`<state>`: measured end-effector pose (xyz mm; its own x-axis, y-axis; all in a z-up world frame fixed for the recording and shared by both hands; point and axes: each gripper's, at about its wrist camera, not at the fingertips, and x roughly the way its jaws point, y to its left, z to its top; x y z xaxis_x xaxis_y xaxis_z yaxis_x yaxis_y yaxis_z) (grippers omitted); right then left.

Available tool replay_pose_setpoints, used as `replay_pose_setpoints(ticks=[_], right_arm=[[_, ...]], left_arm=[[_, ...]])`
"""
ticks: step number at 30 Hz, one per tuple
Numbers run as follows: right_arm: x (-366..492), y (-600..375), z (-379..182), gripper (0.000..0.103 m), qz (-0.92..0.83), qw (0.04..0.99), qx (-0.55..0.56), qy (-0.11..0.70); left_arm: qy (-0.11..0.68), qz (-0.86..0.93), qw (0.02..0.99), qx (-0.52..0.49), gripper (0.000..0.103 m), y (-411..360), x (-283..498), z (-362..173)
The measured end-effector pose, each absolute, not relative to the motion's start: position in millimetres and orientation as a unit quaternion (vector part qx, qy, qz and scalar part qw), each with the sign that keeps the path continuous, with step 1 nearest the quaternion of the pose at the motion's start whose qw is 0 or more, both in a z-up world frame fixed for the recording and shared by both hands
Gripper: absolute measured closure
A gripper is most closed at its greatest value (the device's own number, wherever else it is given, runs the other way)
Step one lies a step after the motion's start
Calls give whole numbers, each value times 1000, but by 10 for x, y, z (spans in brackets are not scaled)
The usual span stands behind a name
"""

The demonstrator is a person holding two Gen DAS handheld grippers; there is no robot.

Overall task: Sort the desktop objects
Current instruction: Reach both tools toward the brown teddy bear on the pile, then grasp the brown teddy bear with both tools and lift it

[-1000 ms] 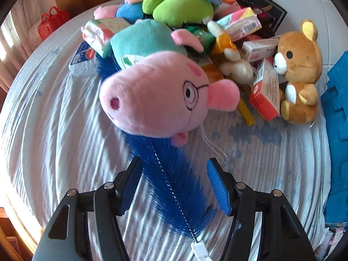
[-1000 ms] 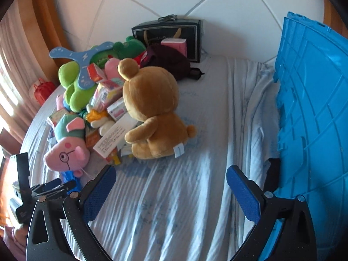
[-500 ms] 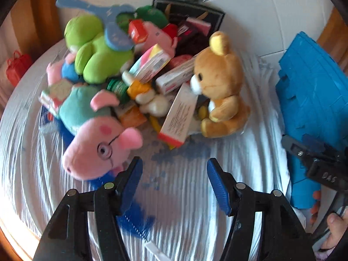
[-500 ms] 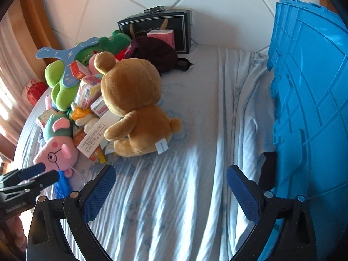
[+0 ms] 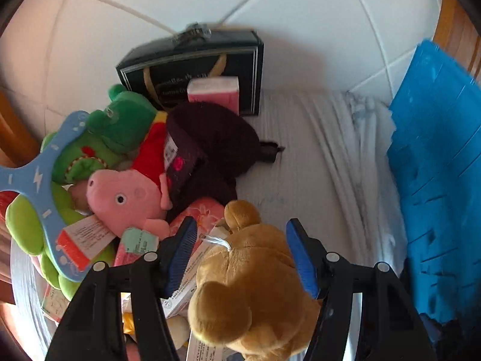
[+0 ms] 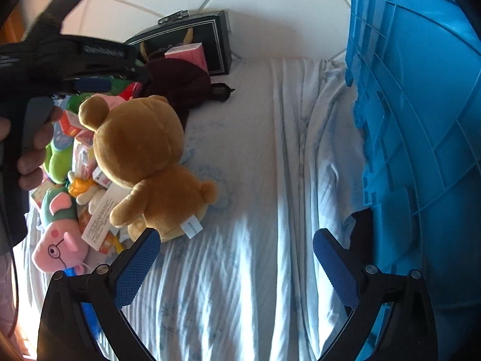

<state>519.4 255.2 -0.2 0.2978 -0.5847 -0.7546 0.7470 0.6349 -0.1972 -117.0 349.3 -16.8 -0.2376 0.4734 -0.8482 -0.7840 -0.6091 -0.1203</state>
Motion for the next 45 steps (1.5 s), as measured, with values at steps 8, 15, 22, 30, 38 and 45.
replay_pose_setpoints(ticks=[8,15,22,30,38,45], right_arm=[[5196,2420,-35,0,-423,798,123,412],[5328,2595,-139,0,-365,824,155,404],[5645,3046,-593,2,-282,822,139,476],[5437,3443,-1044,8,-250,794,130,539],[5062,3540,-867,0,-281,800,175,501],[5074,3618,-697,0,-294,810,196,467]], left_arm=[[93,765,462,-439,37,2136,-580,-360],[104,780,410,-461,38,1208,-202,-626],[72,775,363,-512,38,627,-161,-749],[46,794,383,-471,40,516,18,-381],[96,740,421,-516,39,796,246,-858],[128,713,424,-543,32,666,430,-971]])
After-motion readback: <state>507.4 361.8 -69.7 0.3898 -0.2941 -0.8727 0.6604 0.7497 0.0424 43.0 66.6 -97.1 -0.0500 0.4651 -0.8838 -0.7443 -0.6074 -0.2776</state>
